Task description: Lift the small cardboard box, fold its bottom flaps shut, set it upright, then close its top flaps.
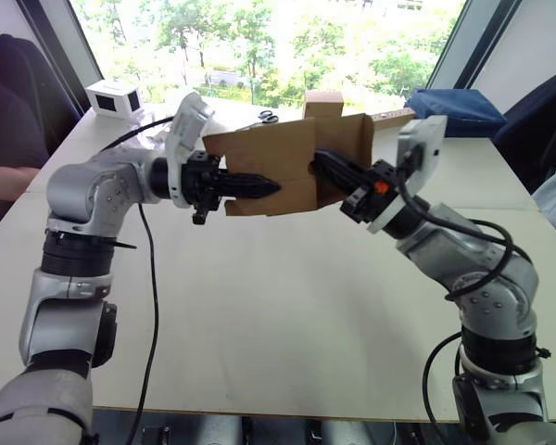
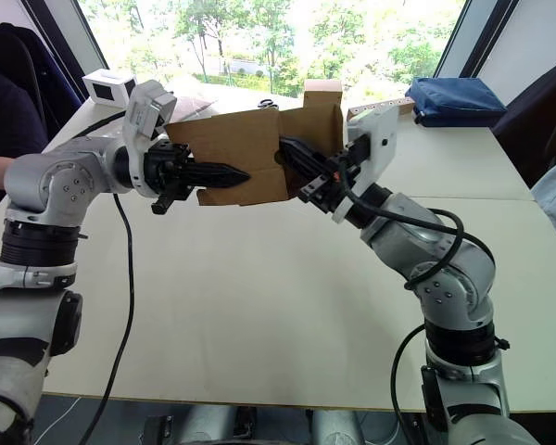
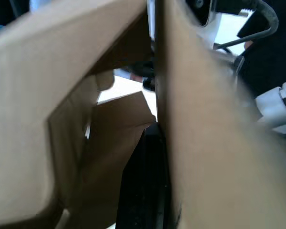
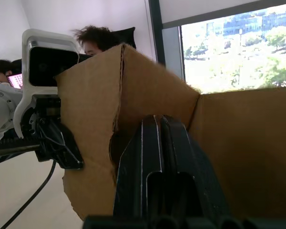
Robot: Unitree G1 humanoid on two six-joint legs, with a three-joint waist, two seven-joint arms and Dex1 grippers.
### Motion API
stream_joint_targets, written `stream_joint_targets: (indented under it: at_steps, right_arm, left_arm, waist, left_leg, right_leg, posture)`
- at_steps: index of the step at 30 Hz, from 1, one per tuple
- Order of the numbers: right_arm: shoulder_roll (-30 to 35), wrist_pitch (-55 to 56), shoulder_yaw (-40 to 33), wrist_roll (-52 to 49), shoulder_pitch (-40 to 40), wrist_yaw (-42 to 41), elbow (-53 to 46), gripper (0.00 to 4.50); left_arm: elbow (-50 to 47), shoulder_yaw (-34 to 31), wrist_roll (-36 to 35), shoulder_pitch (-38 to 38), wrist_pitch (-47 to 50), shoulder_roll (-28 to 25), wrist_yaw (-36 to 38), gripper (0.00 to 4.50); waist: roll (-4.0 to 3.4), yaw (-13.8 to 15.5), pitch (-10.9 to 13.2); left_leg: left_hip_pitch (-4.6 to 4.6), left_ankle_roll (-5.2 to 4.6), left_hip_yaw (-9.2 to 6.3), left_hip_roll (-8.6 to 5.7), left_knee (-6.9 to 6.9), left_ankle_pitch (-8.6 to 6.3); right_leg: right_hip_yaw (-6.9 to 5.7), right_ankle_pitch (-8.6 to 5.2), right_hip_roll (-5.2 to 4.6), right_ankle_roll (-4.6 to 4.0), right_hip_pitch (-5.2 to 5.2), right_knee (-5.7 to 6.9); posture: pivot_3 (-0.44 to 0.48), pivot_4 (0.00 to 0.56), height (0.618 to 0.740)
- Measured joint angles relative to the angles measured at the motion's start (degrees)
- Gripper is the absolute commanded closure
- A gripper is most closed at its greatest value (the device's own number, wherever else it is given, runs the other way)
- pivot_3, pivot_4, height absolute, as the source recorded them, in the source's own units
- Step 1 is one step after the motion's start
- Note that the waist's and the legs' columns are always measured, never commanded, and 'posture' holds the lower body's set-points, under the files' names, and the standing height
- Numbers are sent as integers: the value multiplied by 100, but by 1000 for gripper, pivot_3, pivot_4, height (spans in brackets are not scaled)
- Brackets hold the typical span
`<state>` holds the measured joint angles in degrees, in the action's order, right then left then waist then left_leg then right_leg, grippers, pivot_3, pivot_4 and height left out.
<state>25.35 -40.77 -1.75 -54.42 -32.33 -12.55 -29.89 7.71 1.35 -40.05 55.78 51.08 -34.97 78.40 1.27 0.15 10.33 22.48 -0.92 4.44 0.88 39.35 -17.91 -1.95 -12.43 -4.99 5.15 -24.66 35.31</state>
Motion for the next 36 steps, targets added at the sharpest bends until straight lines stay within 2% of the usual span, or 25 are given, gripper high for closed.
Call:
stream_joint_targets:
  at_steps: [6, 17, 20, 24, 27, 30, 36]
  right_arm:
    - [-3, 1, 9, 195, 208, -167, 0, 4400]
    - [-52, -99, -48, 170, 64, -181, -25, 4400]
    - [113, -223, -211, 44, 117, -193, -162, 4400]
    - [1038, -758, -781, -924, 1011, -402, -885, 4400]
    - [1270, -810, -1076, -1251, 1255, -357, -1046, 4400]
    - [1440, -788, -1404, -1255, 1661, -299, -1008, 4400]
    - [1389, -633, -1226, -725, 1759, -246, -821, 4400]
  left_arm:
    - [45, 0, 12, 0, -35, -87, 101, 4500]
    - [149, 48, 233, -1, -256, -25, 77, 4500]
    - [351, 48, 338, 0, -318, -4, 10, 4500]
    - [512, 30, 406, 11, -414, -74, 27, 4500]
    - [525, 28, 439, 14, -430, -46, 57, 4500]
    - [511, 27, 440, 14, -430, -57, 134, 4500]
    - [443, 28, 435, 14, -408, -54, 172, 4500]
  waist:
    - [0, 3, 0]
    - [0, 2, 0]
    - [0, 12, 0]
    - [1, 54, 0]
    - [2, 22, 1]
    - [2, 38, 1]
    - [2, 22, 1]
  left_leg:
    - [0, 0, 1, -1, 0, 0]
    - [0, 1, 1, -1, 0, 0]
    - [0, 0, 0, -1, 0, 0]
    - [8, -9, -1, -2, -2, -6]
    - [4, -9, 5, -3, -1, -6]
    - [1, -3, 1, -1, 0, -2]
    - [-2, -1, 0, 1, 0, 0]
  right_leg:
    - [0, 0, 0, 0, 0, -1]
    - [0, 0, -1, 0, 0, 1]
    - [-1, 0, -1, 0, 0, 0]
    - [-6, 0, -4, 1, 1, -13]
    - [0, 0, -5, 1, 1, -10]
    - [-2, -1, -1, 0, 1, -5]
    - [0, -1, 5, 0, 1, -2]
  posture:
    - [0, 150, 740]
    - [0, 150, 740]
    - [0, 150, 740]
    - [0, 150, 740]
    - [0, 150, 740]
    - [0, 150, 740]
    - [0, 150, 740]
